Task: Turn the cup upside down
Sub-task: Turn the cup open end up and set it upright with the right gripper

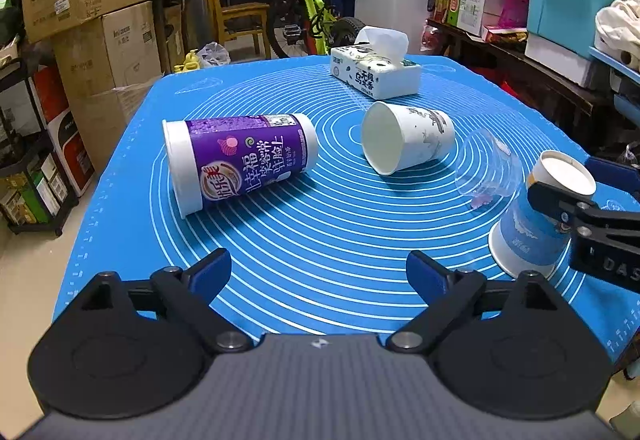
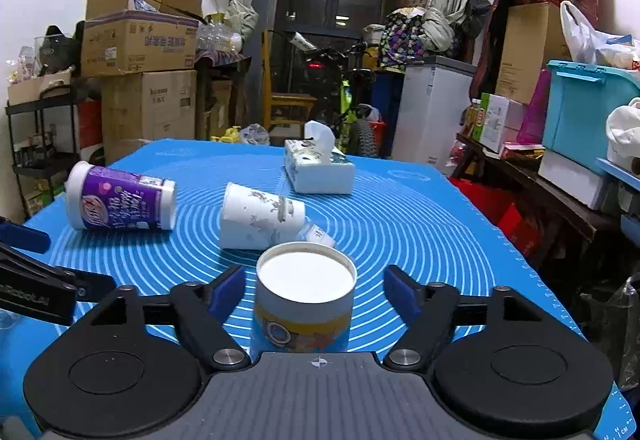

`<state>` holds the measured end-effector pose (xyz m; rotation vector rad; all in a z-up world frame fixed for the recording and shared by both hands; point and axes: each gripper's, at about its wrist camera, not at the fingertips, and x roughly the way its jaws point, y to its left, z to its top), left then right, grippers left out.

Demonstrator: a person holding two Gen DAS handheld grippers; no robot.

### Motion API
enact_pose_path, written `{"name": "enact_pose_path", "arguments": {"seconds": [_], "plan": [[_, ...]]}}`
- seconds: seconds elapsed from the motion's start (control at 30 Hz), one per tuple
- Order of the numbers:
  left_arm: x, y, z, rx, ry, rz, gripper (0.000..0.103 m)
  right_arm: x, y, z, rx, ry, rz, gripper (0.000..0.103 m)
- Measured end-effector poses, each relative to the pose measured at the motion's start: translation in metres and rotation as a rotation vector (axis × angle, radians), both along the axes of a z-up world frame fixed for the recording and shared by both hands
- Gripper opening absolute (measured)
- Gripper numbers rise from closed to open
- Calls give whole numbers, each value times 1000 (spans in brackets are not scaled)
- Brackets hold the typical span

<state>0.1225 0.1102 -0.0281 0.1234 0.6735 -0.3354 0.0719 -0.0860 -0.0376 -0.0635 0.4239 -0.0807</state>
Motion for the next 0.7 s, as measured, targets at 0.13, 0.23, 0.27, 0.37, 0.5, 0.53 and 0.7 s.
{"name": "enact_pose_path", "arguments": {"seconds": [0.13, 0.23, 0.27, 0.37, 0.5, 0.53, 0.7], "plan": [[-8, 1, 2, -25, 9, 13, 94, -8, -3, 11, 30, 10, 28, 92], [-16, 0, 5, -27, 21, 35, 94, -17, -8, 21, 47, 12, 52, 99], [-19, -1, 6, -31, 28, 46, 94, -21, -9, 24, 52, 15, 61, 101], [-29, -4, 11, -30, 39, 83, 94, -35, -17, 32, 74, 22, 77, 101], [-43, -11, 17, -26, 42, 99, 94, -51, -30, 42, 97, 42, 90, 101], [-48, -13, 20, -32, 40, 103, 94, -55, -33, 44, 95, 46, 92, 101], [-69, -26, 29, -42, 24, 108, 94, -79, -44, 53, 55, 30, 99, 101]]}}
